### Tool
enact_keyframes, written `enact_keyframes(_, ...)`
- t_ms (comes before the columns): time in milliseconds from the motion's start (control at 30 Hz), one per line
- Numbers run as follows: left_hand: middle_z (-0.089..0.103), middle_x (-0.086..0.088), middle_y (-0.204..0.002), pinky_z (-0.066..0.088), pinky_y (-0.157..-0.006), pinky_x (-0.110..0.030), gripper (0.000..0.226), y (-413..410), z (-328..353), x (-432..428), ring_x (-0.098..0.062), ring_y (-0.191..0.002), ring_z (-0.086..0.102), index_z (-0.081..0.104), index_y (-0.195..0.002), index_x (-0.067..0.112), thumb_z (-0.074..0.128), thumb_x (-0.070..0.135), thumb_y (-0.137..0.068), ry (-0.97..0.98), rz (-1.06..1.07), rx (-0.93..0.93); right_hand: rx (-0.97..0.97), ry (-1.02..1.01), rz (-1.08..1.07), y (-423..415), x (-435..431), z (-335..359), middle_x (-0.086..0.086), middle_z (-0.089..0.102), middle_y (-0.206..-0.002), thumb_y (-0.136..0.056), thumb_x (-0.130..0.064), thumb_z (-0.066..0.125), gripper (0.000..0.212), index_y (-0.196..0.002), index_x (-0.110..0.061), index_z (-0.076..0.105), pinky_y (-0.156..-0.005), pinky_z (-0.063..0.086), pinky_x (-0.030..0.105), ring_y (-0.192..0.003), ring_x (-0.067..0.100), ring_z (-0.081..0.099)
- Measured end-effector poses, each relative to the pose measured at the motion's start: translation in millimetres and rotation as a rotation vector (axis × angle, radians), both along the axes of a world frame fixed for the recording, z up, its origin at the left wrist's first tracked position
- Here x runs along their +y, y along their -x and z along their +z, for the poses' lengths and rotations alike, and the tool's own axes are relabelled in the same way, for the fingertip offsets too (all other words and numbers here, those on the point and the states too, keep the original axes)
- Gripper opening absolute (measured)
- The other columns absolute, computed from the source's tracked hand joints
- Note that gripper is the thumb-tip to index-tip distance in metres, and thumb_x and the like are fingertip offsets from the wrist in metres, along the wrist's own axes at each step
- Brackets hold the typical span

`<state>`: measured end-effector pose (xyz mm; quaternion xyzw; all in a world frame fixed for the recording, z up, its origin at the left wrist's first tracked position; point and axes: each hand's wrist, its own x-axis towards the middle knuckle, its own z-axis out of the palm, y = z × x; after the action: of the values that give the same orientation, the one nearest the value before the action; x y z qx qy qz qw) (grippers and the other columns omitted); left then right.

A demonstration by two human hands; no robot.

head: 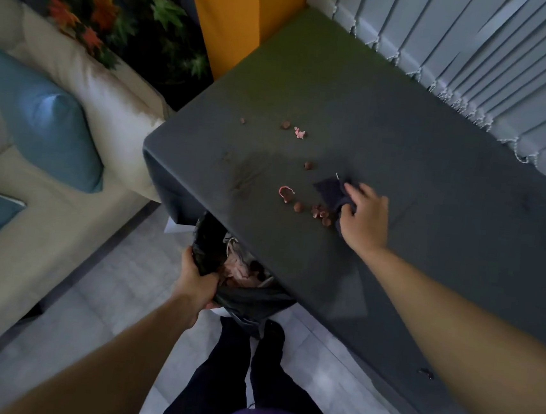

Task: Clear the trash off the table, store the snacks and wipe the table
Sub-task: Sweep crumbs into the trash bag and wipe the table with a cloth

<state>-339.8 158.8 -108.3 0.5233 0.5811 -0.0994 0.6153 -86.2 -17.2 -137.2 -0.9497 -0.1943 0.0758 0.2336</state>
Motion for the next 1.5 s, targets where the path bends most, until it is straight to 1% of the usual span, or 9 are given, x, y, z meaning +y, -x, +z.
enact_keyframes(167,0.055,-0.002,-0.104,0.061,-0.072,-0.057,0.074,0.9,1.6,-5.8,-0.041,-0.092,0.07,0.022,-0.144,0.04,0.05,-0.006,-0.093,0.001,0.009,-0.007,0.094,-0.111,0.333,44.2,9.8,-0.4,0.004,0.063,-0.128,-0.081,-0.009,0.064,0.042,-0.123,-0.011,0.069,-0.1,0.042,0.028,-0.111,0.03,0.057)
enact_keyframes(367,0.055,-0.003,-0.105,0.063,-0.059,-0.046,0.076,7.3,4.1,-7.3,-0.037,-0.086,0.071,0.022,-0.144,0.041,0.05,-0.006,-0.092,-0.004,0.017,-0.007,0.021,-0.145,0.025,48.7,16.9,-4.7,0.008,0.058,-0.131,-0.085,-0.002,0.057,0.046,-0.129,-0.009,0.064,-0.1,0.041,0.033,-0.111,0.033,0.051)
enact_keyframes(700,0.053,0.004,-0.107,0.062,-0.068,-0.055,0.073,11.5,1.2,-4.3,-0.038,-0.089,0.07,0.024,-0.143,0.04,0.055,-0.002,-0.092,-0.017,0.031,-0.045,0.1,-0.247,0.568,125.3,28.9,-1.2,-0.001,0.07,-0.111,-0.071,-0.006,0.064,0.04,-0.109,-0.012,0.075,-0.088,0.05,0.031,-0.095,0.023,0.058)
enact_keyframes(900,0.05,0.004,-0.111,0.063,-0.061,-0.047,0.078,17.1,2.6,4.1,-0.035,-0.098,0.067,0.022,-0.145,0.042,0.056,-0.002,-0.091,-0.013,0.024,-0.037,-0.036,-0.288,-0.022,55.5,48.6,5.6,0.014,0.061,-0.12,-0.079,-0.003,0.054,0.043,-0.12,-0.005,0.067,-0.098,0.036,0.031,-0.108,0.036,0.053)
enact_keyframes(967,0.05,0.006,-0.108,0.063,-0.064,-0.051,0.078,18.1,2.2,6.5,-0.035,-0.097,0.067,0.023,-0.145,0.042,0.057,-0.002,-0.09,-0.018,0.02,-0.032,0.004,-0.183,-0.05,40.3,58.6,0.8,0.015,0.058,-0.13,-0.083,-0.001,0.055,0.045,-0.128,-0.005,0.062,-0.099,0.035,0.034,-0.111,0.038,0.051)
enact_keyframes(1133,0.052,0.003,-0.111,0.062,-0.067,-0.055,0.077,19.1,-2.0,9.8,-0.036,-0.097,0.067,0.024,-0.144,0.042,0.058,-0.001,-0.089,-0.021,0.02,-0.031,0.022,-0.078,0.408,61.6,63.2,1.7,-0.004,0.064,-0.13,-0.084,-0.002,0.056,0.049,-0.13,-0.018,0.065,-0.095,0.048,0.038,-0.103,0.027,0.052)
enact_keyframes(1300,0.052,0.0,-0.112,0.062,-0.062,-0.049,0.08,17.3,-3.9,14.5,-0.036,-0.095,0.068,0.024,-0.144,0.041,0.062,-0.001,-0.088,-0.021,0.024,-0.017,0.198,-0.192,0.772,101.2,49.0,4.9,-0.001,0.069,-0.121,-0.076,0.003,0.056,0.047,-0.117,-0.013,0.073,-0.096,0.044,0.025,-0.105,0.013,0.051)
enact_keyframes(1433,0.05,0.002,-0.11,0.063,-0.062,-0.047,0.079,17.4,-2.0,19.6,-0.037,-0.096,0.069,0.023,-0.145,0.042,0.062,0.001,-0.09,-0.003,0.009,-0.024,0.021,-0.171,0.297,86.5,45.5,2.8,0.002,0.063,-0.125,-0.085,-0.002,0.052,0.042,-0.123,-0.011,0.068,-0.095,0.048,0.037,-0.113,0.025,0.051)
enact_keyframes(1500,0.051,0.001,-0.11,0.063,-0.064,-0.05,0.079,17.3,-2.1,21.2,-0.036,-0.095,0.069,0.023,-0.145,0.041,0.062,0.001,-0.09,-0.008,0.007,-0.019,0.01,-0.102,0.24,85.2,45.9,-0.7,0.001,0.061,-0.128,-0.09,-0.008,0.059,0.037,-0.126,-0.012,0.066,-0.093,0.05,0.04,-0.113,0.027,0.05)
